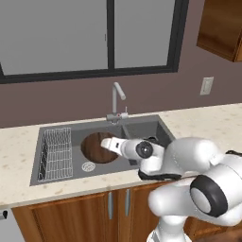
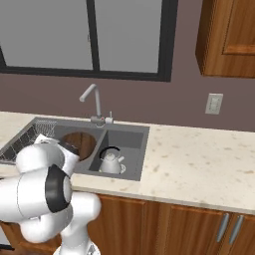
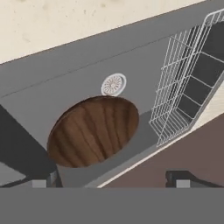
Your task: Place the bowl in the left basin and the kettle in the right basin of the sink.
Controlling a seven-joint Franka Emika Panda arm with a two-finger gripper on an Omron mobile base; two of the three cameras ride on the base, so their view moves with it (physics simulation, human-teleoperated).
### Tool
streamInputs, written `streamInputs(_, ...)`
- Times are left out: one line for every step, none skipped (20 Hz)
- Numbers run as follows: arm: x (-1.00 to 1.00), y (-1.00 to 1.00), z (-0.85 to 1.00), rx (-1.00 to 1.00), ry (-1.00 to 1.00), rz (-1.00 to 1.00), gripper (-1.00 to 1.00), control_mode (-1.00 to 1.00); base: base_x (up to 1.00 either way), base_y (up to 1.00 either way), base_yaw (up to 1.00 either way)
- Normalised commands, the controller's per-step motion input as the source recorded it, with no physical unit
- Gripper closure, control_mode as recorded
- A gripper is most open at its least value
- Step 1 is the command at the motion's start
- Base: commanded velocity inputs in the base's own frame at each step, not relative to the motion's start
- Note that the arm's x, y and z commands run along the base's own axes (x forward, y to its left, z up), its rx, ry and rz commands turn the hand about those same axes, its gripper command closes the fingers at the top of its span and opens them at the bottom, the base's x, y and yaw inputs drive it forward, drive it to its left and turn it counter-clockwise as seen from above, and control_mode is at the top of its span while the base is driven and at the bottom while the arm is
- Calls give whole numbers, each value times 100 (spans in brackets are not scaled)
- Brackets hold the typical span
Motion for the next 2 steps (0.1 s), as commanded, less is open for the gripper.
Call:
streamInputs(0, 0, 99, -16, 0, 25, -100, -100, 0, 0, 0)
streamInputs(0, 0, 100, -18, 0, 25, -100, -100, 0, 0, 0)
